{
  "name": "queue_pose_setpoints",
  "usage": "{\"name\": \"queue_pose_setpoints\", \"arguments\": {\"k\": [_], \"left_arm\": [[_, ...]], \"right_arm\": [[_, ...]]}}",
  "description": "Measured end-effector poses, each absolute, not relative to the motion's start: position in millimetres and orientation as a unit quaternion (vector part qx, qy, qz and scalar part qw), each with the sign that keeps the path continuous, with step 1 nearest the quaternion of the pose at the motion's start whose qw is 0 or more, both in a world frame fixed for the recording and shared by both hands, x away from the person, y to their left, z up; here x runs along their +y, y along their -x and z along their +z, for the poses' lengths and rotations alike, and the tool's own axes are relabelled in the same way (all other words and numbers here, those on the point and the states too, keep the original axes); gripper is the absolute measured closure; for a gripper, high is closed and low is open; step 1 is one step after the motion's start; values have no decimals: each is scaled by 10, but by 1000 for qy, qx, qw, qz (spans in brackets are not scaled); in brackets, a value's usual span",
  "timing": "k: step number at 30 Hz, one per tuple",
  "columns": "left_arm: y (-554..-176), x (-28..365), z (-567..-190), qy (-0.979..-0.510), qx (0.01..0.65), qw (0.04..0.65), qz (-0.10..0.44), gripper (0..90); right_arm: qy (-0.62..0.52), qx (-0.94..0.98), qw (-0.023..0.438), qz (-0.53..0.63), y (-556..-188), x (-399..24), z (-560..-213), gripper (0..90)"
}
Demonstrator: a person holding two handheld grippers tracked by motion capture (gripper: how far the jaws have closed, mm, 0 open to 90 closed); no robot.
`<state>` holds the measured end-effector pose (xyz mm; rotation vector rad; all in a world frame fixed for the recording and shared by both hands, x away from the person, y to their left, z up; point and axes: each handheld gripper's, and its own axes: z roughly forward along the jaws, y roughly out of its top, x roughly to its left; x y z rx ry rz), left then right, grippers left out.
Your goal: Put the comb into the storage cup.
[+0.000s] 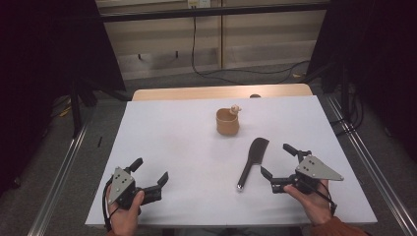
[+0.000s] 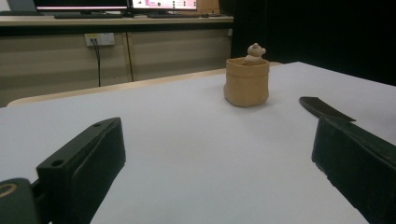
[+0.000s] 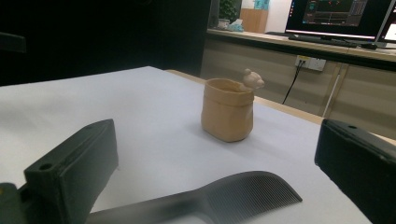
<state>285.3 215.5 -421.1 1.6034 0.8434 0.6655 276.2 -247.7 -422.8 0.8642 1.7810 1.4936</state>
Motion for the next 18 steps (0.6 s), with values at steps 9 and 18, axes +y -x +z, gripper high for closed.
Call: {"name": "queue_pose_setpoints", "arguments": {"k": [9, 18], "left_arm": [[-2850, 2157, -4207, -683, 359, 568, 287, 28], [-2852, 2157, -4208, -682, 359, 570, 285, 28]], "right_arm": [[-345, 674, 336, 561, -2877, -2348, -4235, 0], [-337, 670, 330, 574, -2967, -2251, -4152, 0]]}}
